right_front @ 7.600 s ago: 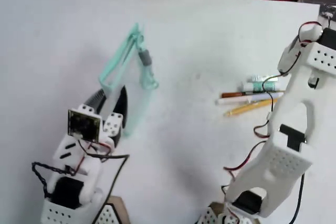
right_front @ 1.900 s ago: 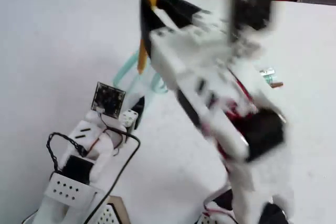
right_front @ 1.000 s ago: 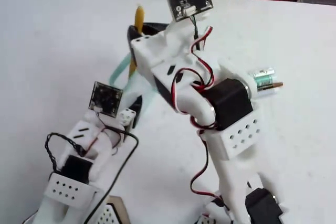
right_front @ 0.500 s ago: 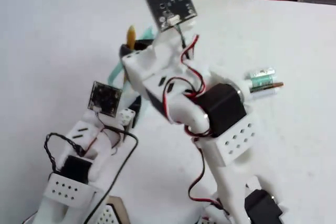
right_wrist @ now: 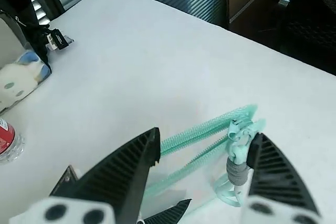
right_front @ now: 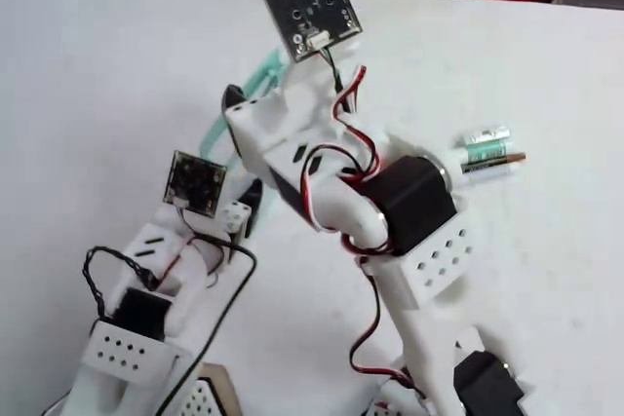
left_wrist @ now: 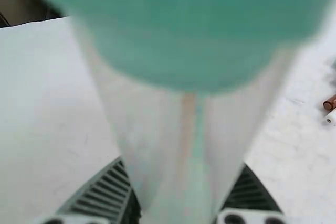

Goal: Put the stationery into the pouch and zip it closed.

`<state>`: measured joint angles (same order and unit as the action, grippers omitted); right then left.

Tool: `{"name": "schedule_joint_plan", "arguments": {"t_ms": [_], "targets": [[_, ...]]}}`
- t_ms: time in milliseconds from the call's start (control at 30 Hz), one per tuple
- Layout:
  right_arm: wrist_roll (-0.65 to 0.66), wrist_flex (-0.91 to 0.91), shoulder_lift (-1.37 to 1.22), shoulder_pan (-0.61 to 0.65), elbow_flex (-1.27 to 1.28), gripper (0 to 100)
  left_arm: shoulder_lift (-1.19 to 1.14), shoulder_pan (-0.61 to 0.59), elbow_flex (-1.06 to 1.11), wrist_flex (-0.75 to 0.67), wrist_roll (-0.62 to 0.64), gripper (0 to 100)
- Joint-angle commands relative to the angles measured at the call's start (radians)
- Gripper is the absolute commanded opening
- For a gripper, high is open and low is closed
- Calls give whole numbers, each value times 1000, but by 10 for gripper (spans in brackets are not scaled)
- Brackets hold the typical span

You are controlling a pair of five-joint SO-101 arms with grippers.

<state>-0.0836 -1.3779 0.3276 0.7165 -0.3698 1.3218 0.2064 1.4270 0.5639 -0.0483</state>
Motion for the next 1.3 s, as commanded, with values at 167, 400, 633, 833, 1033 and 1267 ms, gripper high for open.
{"name": "schedule_joint_plan", "arguments": {"t_ms": [167, 400, 633, 833, 1033, 1267], "targets": [[2, -1, 137, -389, -37, 255, 13, -4, -37, -5, 12, 166], [-195, 179, 137, -751, 437, 255, 13, -4, -37, 0, 12, 165], [-307, 900, 137, -837, 1111, 255, 13, -4, -35, 2, 12, 165], [-209, 1168, 137, -785, 1315, 255, 13, -4, -35, 2, 12, 165], [-190, 1158, 137, -750, 1318, 255, 13, -4, -35, 0, 12, 165], [-186, 901, 84, -840, 1069, 255, 13, -5, -35, 2, 11, 165]]}}
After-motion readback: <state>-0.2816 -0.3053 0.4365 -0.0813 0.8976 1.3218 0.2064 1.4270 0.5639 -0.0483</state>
